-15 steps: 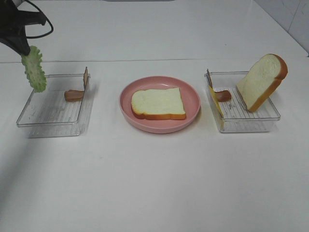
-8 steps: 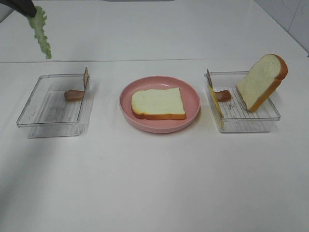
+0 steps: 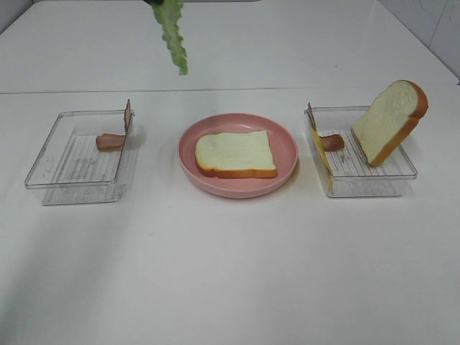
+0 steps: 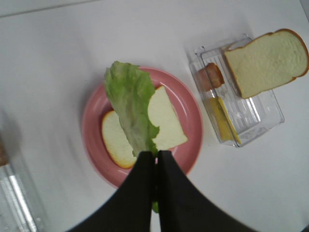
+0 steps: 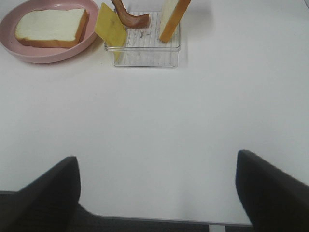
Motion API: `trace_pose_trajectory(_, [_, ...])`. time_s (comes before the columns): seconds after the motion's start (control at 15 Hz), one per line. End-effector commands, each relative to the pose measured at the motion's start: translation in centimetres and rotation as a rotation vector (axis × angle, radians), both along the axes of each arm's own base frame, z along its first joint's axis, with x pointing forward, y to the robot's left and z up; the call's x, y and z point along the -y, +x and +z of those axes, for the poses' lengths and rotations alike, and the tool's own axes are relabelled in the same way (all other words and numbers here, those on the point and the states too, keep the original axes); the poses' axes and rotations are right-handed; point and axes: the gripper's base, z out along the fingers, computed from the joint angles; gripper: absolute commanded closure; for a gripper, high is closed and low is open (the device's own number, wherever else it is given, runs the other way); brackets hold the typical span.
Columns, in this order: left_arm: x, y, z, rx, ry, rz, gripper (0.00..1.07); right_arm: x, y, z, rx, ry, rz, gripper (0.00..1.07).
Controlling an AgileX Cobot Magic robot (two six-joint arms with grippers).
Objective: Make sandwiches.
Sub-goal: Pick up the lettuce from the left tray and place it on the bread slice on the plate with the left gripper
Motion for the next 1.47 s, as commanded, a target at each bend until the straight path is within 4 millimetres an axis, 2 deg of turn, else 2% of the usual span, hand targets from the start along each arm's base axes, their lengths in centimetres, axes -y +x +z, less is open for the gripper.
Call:
trace_pose_trajectory(0.07, [4.2, 0.6, -4.6, -0.08, -0.019, -0.07, 1.07, 0.0, -0.3, -0.1, 0.03, 0.015, -0.005, 0.22])
trace_pose_trajectory(0.13, [5.5, 0.9, -6.4, -0.1, -0.014, -0.084, 1.07, 0.0, -0.3, -0.1, 0.03, 0.015, -0.005, 0.22])
trace_pose_trajectory(0.2, [5.9, 0.9, -7.1, -0.105, -0.011, -0.09, 1.07, 0.0, -0.3, -0.1, 0.03, 0.015, -0.005, 0.22])
trace_pose_trajectory(0.4, [9.6, 1.3, -11.4, -0.105, -0.039, -0.121, 1.07, 0.0, -0.3, -0.1, 0.03, 0.015, -0.005, 0.22])
trace_pose_trajectory(0.73, [12.0, 1.7, -14.1, -0.086, -0.159, -0.171, 1.07, 0.0, -0.3, -0.1, 0.03, 0.015, -0.005, 0.22])
trace_pose_trajectory(1.0, [11.0, 2.0, -15.8, -0.111, -0.074, -0.195, 1.07, 0.0, -0.3, -0.1, 0.03, 0.015, -0.005, 0.22])
trace_pose_trajectory(1.2, [9.2, 2.7, -15.9, -0.109, 0.014, -0.146, 1.07, 0.0, -0.3, -0.1, 0.03, 0.015, -0.005, 0.22])
trace_pose_trajectory(1.47, [8.1, 2.9, -16.5, -0.093, 0.163, -0.139, 1.07, 0.0, -0.3, -0.1, 0.03, 0.015, -0.005, 0.22])
